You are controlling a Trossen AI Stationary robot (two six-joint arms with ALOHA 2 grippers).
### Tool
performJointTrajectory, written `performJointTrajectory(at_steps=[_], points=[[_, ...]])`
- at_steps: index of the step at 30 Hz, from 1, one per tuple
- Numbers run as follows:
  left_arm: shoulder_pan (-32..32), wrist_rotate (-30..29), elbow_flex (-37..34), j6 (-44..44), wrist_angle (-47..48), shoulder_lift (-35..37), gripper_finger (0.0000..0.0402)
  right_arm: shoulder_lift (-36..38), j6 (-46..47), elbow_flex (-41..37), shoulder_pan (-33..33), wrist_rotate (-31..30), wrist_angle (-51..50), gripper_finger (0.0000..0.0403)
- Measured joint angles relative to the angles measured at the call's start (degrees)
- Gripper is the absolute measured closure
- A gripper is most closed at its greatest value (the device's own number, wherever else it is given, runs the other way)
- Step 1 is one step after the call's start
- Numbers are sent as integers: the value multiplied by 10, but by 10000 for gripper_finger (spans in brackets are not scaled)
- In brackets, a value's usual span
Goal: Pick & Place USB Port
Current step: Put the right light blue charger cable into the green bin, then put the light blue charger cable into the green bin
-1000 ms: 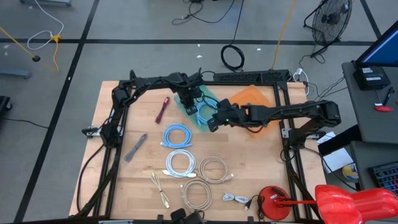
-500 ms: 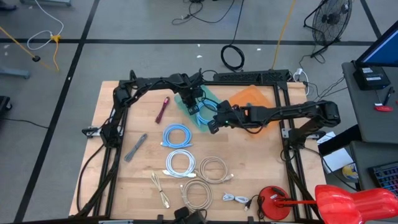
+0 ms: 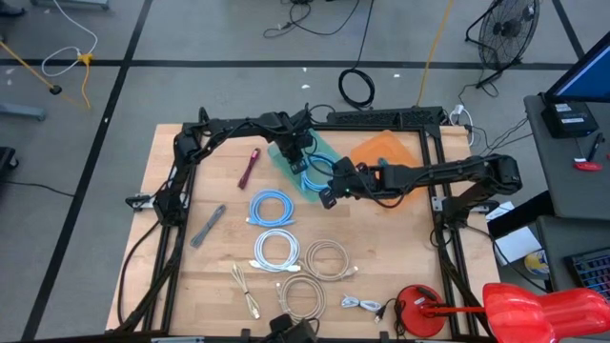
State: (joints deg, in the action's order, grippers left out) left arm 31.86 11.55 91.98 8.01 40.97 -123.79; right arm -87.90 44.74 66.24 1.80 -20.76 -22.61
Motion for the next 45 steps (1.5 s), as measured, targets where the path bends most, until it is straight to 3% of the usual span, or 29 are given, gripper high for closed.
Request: performJointTrajectory(at_steps=[15,22,25,29,36,45], points=[[3,20,2,-11,-43,0,401,0,-3,0,-12,0,0,403],[13,65,4,-43,-82,0,401,0,-6,0,-12,0,0,403],[17,66,13,-58,-43,0,401,0,-9,0,-12,0,0,403],[17,59,34,-11,29,6,401,0,-9,0,-12,0,0,403],[15,71,45,2,80,58,401,0,-9,0,-12,2,1,403],[-24,90,45,42,246,148,401,24,-15,-1,-12,84,26,403]])
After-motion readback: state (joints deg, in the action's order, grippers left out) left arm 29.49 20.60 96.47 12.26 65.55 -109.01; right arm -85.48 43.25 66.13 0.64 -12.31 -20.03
